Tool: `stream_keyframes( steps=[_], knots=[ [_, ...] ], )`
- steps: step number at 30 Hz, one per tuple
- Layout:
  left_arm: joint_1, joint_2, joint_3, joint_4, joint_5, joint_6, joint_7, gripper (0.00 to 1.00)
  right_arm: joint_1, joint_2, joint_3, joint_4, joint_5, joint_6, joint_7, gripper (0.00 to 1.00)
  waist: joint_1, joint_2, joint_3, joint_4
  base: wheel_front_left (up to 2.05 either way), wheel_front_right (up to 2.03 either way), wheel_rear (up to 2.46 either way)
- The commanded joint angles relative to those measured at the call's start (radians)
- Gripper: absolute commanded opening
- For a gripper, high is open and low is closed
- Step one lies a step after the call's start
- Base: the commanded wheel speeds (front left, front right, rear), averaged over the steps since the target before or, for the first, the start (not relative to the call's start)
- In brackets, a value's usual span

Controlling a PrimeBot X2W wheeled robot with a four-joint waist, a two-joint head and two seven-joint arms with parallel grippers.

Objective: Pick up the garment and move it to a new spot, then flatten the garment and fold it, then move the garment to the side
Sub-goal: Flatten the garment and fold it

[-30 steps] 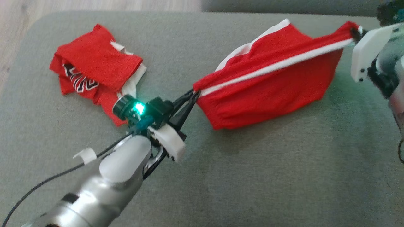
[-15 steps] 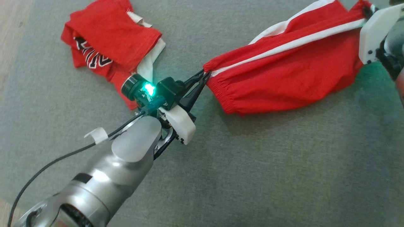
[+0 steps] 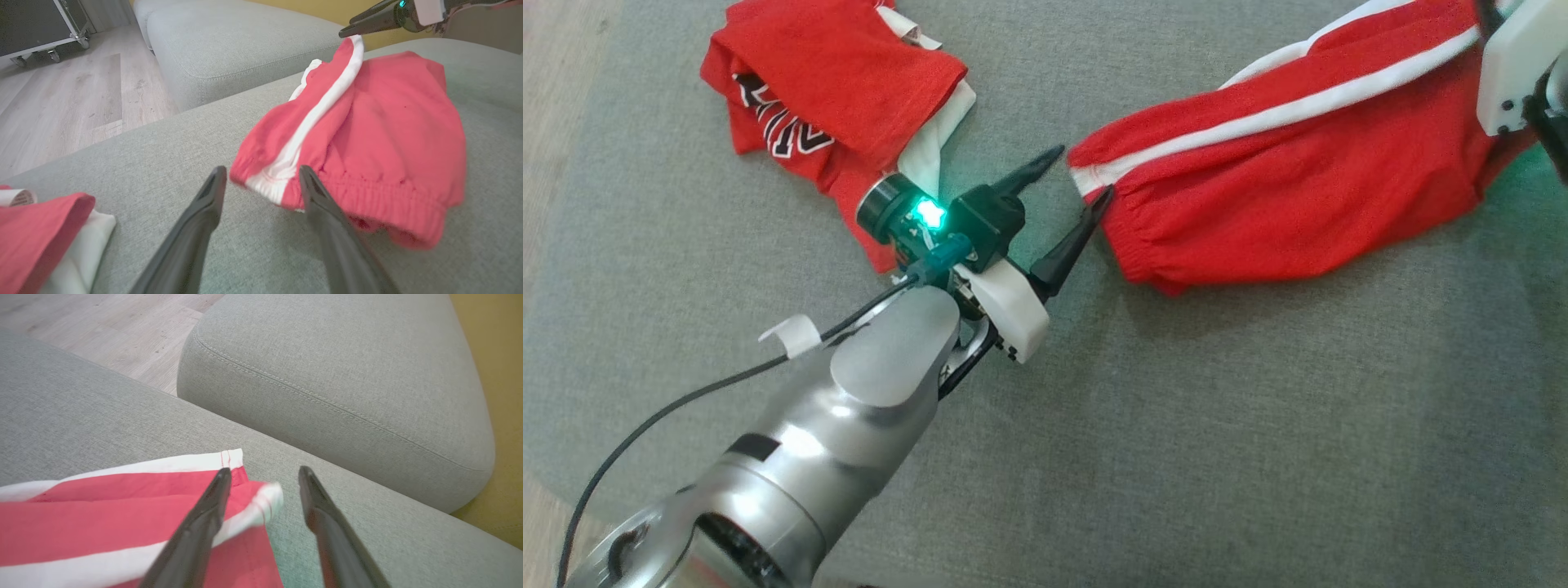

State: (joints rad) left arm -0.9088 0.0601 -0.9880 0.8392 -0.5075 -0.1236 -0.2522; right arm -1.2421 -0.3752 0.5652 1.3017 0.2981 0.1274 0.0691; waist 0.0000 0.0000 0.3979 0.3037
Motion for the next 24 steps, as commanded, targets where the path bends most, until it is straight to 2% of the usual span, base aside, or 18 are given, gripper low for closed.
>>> stream_keyframes(
  steps=[1, 7, 12, 18, 24],
  knots=[
    [-0.046, 0.019, 0.039, -0.013, 0.010, 0.000, -0.009, 1.00, -0.023, 0.000, -0.007, -0.017, -0.012, 0.003, -0.013, 1.00, 0.0000, 0.0000, -0.005, -0.005, 0.00, 0.00, 0.00],
    [-0.022, 0.047, 0.098, -0.037, 0.024, 0.027, -0.009, 1.00, 0.011, 0.003, -0.074, -0.012, -0.038, 0.003, -0.042, 1.00, 0.0000, 0.0000, -0.050, -0.035, 0.00, 0.00, 0.00],
    [0.032, 0.082, 0.175, -0.081, 0.026, 0.060, -0.009, 1.00, 0.062, 0.034, -0.141, -0.012, -0.019, 0.003, -0.134, 1.00, 0.0000, 0.0000, -0.118, -0.069, 0.00, 0.00, 0.00],
    [0.139, 0.133, 0.316, -0.199, 0.038, 0.124, -0.009, 1.00, 0.131, 0.100, -0.197, -0.033, 0.043, 0.003, -0.286, 1.00, 0.0000, 0.0000, -0.225, -0.115, 0.00, 0.00, 0.00],
    [0.295, 0.163, 0.463, -0.341, 0.067, 0.181, -0.009, 1.00, 0.250, 0.139, -0.241, -0.144, 0.107, 0.003, -0.329, 1.00, 0.0000, 0.0000, -0.331, -0.153, 0.00, 0.00, 0.00]
  ],
)
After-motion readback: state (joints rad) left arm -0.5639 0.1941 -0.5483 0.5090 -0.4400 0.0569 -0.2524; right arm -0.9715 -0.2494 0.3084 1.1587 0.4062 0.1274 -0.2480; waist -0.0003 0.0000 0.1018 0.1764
